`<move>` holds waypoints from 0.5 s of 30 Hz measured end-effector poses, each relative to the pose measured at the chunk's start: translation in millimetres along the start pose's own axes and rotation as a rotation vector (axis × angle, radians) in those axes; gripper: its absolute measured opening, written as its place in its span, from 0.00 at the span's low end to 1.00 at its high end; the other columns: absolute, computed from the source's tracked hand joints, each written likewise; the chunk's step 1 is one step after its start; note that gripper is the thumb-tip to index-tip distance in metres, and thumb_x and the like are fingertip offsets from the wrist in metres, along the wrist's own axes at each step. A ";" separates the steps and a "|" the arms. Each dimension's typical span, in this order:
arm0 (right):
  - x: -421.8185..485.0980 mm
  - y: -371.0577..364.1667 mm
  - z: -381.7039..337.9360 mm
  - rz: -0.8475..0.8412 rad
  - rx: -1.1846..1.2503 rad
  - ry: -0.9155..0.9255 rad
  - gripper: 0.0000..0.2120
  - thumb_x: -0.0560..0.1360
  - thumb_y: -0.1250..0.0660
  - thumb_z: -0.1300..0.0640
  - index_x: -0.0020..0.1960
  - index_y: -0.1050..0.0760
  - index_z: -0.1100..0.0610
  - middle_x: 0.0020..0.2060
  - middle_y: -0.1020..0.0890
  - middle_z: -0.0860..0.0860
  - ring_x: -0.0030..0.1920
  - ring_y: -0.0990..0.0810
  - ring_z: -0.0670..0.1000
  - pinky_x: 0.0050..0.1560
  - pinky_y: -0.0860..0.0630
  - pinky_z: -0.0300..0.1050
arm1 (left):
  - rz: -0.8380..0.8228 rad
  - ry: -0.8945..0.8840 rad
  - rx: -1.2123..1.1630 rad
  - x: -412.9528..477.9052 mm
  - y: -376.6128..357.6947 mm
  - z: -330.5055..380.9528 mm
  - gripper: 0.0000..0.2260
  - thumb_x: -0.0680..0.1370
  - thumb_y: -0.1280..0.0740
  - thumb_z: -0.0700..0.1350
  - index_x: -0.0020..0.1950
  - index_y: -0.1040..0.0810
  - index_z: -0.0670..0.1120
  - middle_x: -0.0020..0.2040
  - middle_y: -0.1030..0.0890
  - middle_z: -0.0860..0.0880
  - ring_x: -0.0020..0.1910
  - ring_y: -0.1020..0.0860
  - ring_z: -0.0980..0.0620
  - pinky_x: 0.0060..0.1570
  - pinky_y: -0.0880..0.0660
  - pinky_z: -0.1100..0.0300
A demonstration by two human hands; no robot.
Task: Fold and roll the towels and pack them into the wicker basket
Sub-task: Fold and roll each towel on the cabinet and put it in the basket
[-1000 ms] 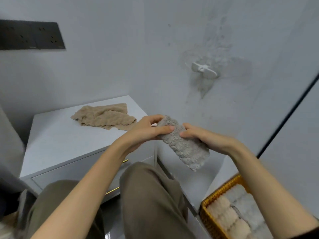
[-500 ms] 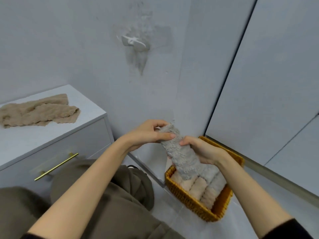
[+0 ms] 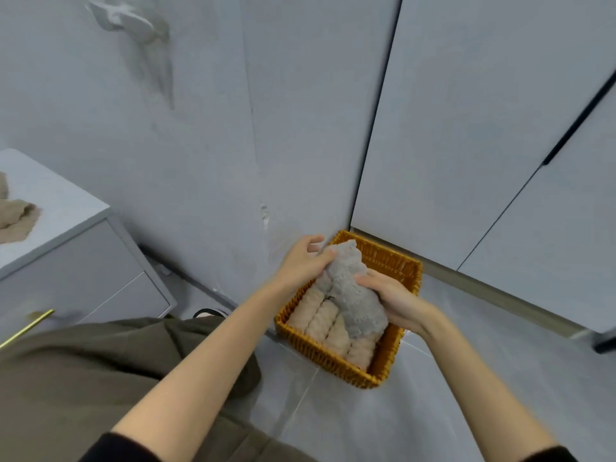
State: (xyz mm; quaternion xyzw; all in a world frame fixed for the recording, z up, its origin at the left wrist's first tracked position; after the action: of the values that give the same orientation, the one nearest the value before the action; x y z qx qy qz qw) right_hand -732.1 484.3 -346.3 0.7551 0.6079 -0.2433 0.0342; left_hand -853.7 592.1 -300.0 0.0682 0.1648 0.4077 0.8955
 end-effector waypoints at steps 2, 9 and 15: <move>7.7 24.2 18.1 0.122 0.020 -0.005 0.15 0.81 0.40 0.55 0.67 0.30 0.56 0.57 0.18 0.55 0.57 0.19 0.54 0.55 0.22 0.50 | 0.014 -0.003 0.036 5.2 -11.1 -12.9 0.20 0.80 0.36 0.50 0.70 0.33 0.46 0.68 0.30 0.48 0.66 0.29 0.50 0.64 0.29 0.54; 49.9 106.2 84.3 0.587 0.085 -0.074 0.13 0.81 0.41 0.58 0.64 0.30 0.60 0.51 0.19 0.54 0.50 0.19 0.53 0.46 0.21 0.49 | -0.111 -0.010 0.244 28.0 -35.6 -74.8 0.16 0.82 0.40 0.47 0.69 0.30 0.48 0.67 0.27 0.50 0.62 0.28 0.56 0.55 0.32 0.64; 99.4 153.8 139.7 0.855 0.134 -0.222 0.21 0.80 0.38 0.53 0.69 0.33 0.61 0.61 0.23 0.58 0.56 0.22 0.57 0.53 0.21 0.54 | -0.206 -0.004 0.340 48.4 -43.8 -110.2 0.15 0.82 0.42 0.46 0.68 0.29 0.50 0.61 0.25 0.53 0.59 0.28 0.57 0.52 0.33 0.67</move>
State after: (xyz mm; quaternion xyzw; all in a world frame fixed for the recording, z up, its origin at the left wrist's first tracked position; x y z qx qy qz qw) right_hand -619.7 485.5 -547.3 0.9084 0.2167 -0.3255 0.1478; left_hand -831.6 598.3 -426.0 0.2021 0.2359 0.2803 0.9083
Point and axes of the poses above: each hand's wrist, its own x-axis towards the middle knuckle, its own y-axis out of the back of the hand, z = x × y, the point moved 5 cm from there along x, towards the middle knuckle
